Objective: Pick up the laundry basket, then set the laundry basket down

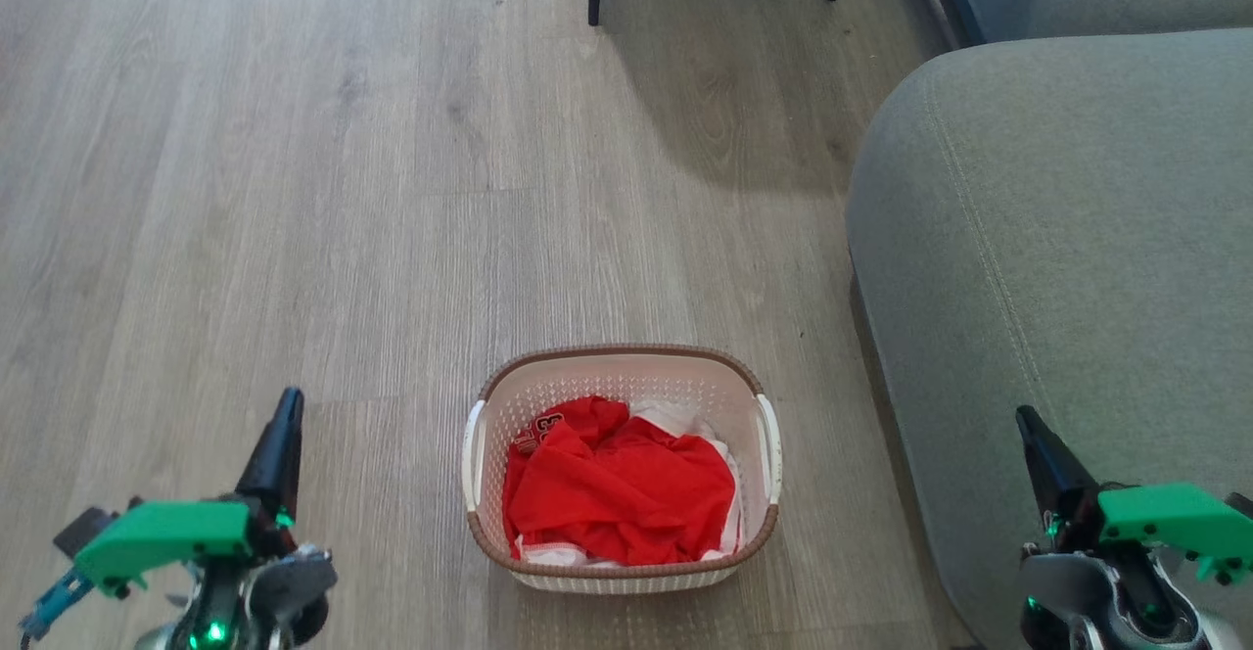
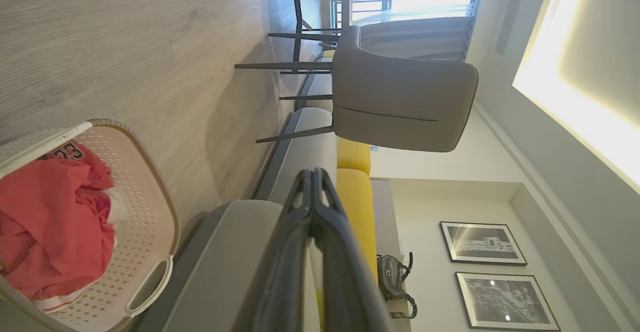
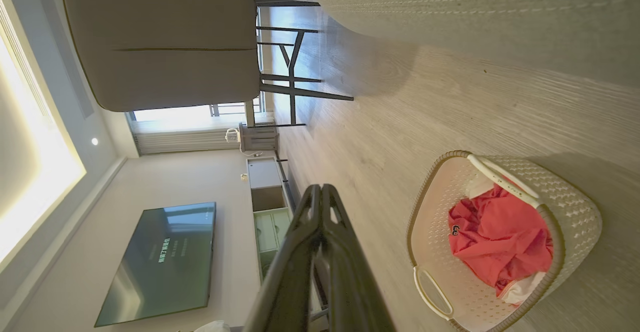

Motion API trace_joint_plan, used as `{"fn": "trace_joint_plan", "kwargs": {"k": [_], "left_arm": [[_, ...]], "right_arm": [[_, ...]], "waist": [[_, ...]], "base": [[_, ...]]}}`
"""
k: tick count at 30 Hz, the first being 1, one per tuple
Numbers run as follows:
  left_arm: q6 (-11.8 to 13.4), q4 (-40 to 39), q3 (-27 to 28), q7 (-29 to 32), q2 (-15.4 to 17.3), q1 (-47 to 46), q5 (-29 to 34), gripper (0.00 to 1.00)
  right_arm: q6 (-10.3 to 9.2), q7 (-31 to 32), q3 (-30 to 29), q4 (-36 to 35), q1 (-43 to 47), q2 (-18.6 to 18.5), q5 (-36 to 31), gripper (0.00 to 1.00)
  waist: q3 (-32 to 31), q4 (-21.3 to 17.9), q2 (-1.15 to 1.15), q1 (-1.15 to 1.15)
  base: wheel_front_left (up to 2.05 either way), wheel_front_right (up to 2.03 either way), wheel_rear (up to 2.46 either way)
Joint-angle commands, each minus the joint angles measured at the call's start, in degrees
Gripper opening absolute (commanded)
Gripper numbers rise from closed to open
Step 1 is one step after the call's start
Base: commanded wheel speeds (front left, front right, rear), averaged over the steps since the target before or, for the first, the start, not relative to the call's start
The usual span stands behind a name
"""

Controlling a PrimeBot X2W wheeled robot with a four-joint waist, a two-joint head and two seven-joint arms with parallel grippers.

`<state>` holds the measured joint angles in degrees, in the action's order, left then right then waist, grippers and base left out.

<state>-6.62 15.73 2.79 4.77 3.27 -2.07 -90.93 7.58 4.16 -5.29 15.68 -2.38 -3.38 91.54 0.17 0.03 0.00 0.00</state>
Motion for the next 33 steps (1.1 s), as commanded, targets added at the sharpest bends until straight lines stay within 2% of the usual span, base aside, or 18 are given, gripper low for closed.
{"fn": "trace_joint_plan", "kwargs": {"k": [1,33], "left_arm": [[-0.8,-1.7,2.6,0.7,0.4,-4.0,-1.8,0.00],[-0.9,-1.7,3.0,1.1,0.1,-4.1,-1.8,0.00]], "right_arm": [[-0.09,0.7,0.7,-1.8,-3.6,-0.9,1.9,0.00],[-0.09,1.3,0.1,-1.7,-3.7,-0.4,1.7,0.00]], "waist": [[0.0,0.0,0.00,0.00],[0.0,0.0,0.00,0.00]], "base": [[0.00,0.00,0.00],[0.00,0.00,0.00]]}}
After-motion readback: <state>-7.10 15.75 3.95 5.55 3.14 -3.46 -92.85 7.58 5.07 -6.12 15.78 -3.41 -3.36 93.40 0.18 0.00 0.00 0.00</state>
